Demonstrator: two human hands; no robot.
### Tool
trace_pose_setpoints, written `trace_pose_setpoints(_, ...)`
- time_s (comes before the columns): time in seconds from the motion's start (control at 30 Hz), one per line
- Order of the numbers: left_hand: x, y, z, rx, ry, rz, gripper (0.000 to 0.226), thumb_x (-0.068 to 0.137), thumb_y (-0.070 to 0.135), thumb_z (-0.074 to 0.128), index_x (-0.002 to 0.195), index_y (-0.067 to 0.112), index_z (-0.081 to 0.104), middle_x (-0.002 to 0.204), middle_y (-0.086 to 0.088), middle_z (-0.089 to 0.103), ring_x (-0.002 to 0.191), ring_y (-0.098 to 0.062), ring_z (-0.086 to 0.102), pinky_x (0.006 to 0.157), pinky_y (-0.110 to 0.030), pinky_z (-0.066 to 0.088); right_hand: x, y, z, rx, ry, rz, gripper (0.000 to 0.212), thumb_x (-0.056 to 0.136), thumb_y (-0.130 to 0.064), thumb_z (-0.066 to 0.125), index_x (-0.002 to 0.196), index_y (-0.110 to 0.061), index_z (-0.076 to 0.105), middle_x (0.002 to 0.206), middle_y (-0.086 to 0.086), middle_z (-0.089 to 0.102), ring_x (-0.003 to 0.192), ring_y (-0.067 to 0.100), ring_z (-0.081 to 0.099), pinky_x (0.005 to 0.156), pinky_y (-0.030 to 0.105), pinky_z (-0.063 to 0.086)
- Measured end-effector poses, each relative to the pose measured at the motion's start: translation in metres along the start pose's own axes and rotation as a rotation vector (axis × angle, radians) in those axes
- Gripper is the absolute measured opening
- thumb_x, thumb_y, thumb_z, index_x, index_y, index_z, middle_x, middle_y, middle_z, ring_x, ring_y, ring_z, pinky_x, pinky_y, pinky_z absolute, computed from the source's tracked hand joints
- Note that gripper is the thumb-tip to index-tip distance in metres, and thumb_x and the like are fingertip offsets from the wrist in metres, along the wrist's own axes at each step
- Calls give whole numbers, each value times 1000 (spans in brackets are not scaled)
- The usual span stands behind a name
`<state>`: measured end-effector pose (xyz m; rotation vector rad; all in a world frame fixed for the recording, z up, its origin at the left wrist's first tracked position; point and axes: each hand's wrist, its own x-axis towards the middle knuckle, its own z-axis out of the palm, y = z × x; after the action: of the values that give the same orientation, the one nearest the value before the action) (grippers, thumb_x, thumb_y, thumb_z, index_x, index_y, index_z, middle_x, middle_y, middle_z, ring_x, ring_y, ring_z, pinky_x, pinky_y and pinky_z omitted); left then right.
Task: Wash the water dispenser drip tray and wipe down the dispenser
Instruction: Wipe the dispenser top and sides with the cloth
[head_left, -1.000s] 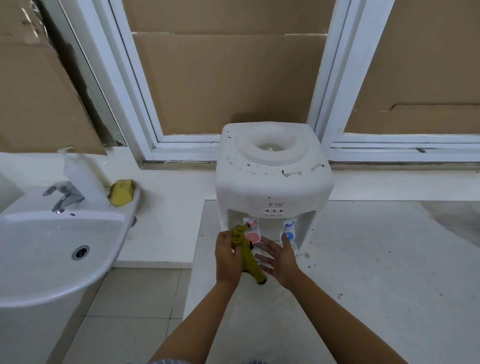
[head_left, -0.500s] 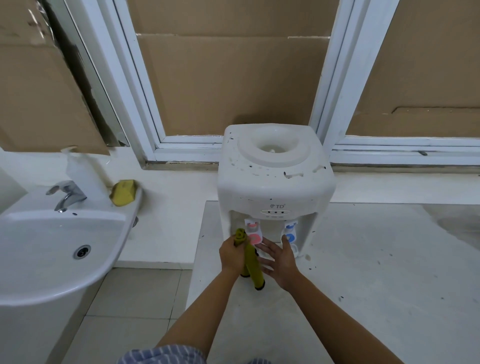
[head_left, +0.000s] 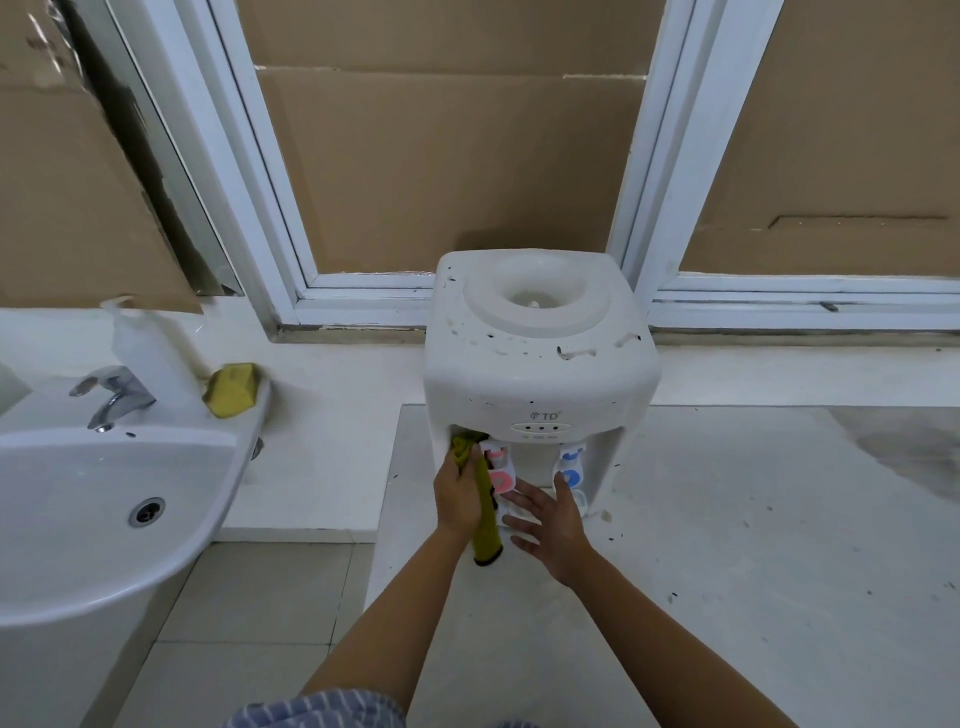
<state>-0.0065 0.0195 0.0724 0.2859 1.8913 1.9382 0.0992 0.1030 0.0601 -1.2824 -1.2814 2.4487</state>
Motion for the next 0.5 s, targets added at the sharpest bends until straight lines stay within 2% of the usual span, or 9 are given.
trace_pose_setpoints(0.07, 4, -9, -5, 21, -43, -97, 29, 102, 32, 42, 104, 15, 66, 95, -9, 69, 92, -24, 65, 79, -26, 52, 0, -1, 0, 2, 6, 1, 71, 96, -68, 14, 125, -25, 62, 118, -3, 68, 112, 28, 61, 82, 35, 49)
trace_pose_setpoints(0.17, 6, -22, -11, 33, -127, -231, 38, 102, 35, 39, 107, 11, 67, 95, -9, 70, 92, -25, 65, 80, -29, 51, 1, -1, -1, -6, 14, -15, 70, 96, -68, 15, 124, -26, 63, 124, -2, 66, 112, 27, 61, 85, 35, 48)
trace_pose_setpoints(0.27, 12, -23, -11, -115, -157, -332, 44, 102, 37, 38, 115, 5, 66, 108, -17, 70, 101, -32, 66, 88, -38, 53, 1, 0, -1, -26, 25, -25, 67, 96, -67, 15, 120, -29, 65, 126, -3, 65, 112, 26, 59, 92, 39, 45)
trace_pose_setpoints(0.37, 16, -15, -7, -277, -140, -402, 46, 101, 38, 41, 117, 2, 64, 111, -20, 69, 102, -36, 65, 92, -45, 52, 0, 0, 0, -34, 22, -15, 69, 96, -68, 15, 123, -29, 65, 123, -3, 65, 112, 26, 60, 89, 37, 48)
trace_pose_setpoints(0.5, 16, -12, -11, -299, -229, -456, 45, 101, 40, 36, 111, 7, 65, 97, -12, 74, 91, -29, 69, 76, -37, 56, 0, 0, -4, -38, 8, -18, 67, 96, -66, 15, 120, -28, 65, 111, -3, 69, 117, 31, 57, 103, 44, 43)
